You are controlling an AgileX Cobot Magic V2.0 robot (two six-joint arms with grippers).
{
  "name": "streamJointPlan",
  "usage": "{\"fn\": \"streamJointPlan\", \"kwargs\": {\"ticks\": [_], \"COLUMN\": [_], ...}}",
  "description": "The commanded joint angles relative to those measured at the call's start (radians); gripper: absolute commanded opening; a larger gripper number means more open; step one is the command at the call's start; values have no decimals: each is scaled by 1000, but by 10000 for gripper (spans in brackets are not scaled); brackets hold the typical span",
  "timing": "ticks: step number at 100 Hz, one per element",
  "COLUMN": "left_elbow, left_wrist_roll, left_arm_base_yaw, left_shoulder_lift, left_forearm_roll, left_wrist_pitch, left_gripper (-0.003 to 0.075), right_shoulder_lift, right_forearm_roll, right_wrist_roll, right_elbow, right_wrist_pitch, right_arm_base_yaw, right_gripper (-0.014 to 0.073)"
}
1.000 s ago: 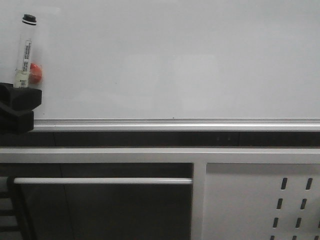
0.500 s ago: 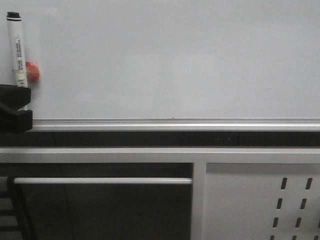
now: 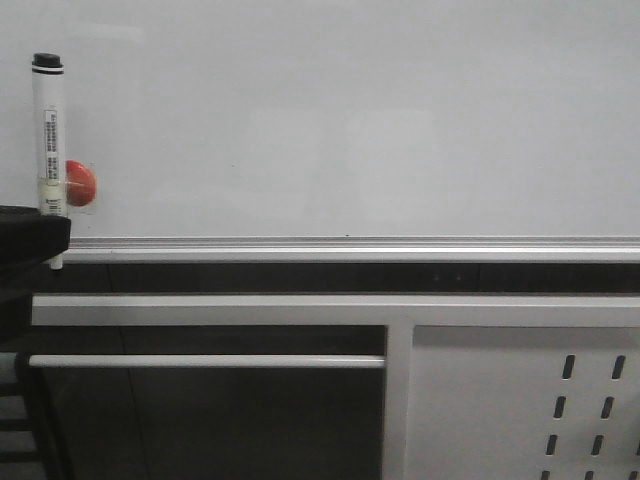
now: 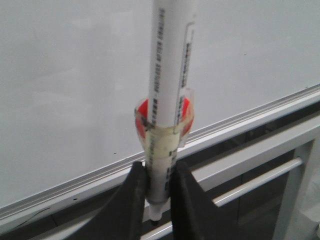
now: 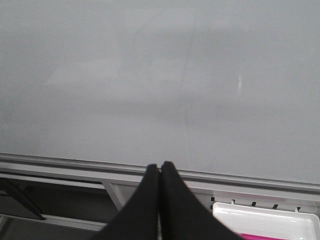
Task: Write number 1 on whiteboard
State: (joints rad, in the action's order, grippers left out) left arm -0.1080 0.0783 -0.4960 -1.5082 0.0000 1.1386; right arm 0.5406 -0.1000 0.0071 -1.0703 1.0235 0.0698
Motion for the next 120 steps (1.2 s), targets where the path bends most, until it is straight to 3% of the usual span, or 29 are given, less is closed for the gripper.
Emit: {"fn": "streamJointPlan", "kwargs": {"ticks": [1,63,81,103,112,120], "left_elbow": [8,12,-39,-190,-289,-388], "left_wrist_roll": [-17,-118,-205,-398,-571,-807], "left_arm_base_yaw": [-5,-5,-5,-5,-5,-6], "left_shoulder_lift": [59,134,134,134,134,138], "left_forearm_roll": [34,397,546,731,941,1187], "left_wrist_pitch": [225,205,33,-187,-323,-430], "left_gripper": [-18,-18,-18,-18,-18,-18], "right_shoulder_lift": [17,17,19,39,54,80], "right_forearm_roll": [-4,-15,-15,-91,-125,-125], "right_wrist_roll": [-7,-7,-7,-7,-7,-33], "right_elbow": [-25,-25,-25,-25,-25,-25], "right_wrist_pitch": [-66,-110,-110,-94,-46,10], "right_arm_base_yaw": [3,3,3,3,3,3], "right_gripper": [-62,-62,-62,-62,-62,-62]}}
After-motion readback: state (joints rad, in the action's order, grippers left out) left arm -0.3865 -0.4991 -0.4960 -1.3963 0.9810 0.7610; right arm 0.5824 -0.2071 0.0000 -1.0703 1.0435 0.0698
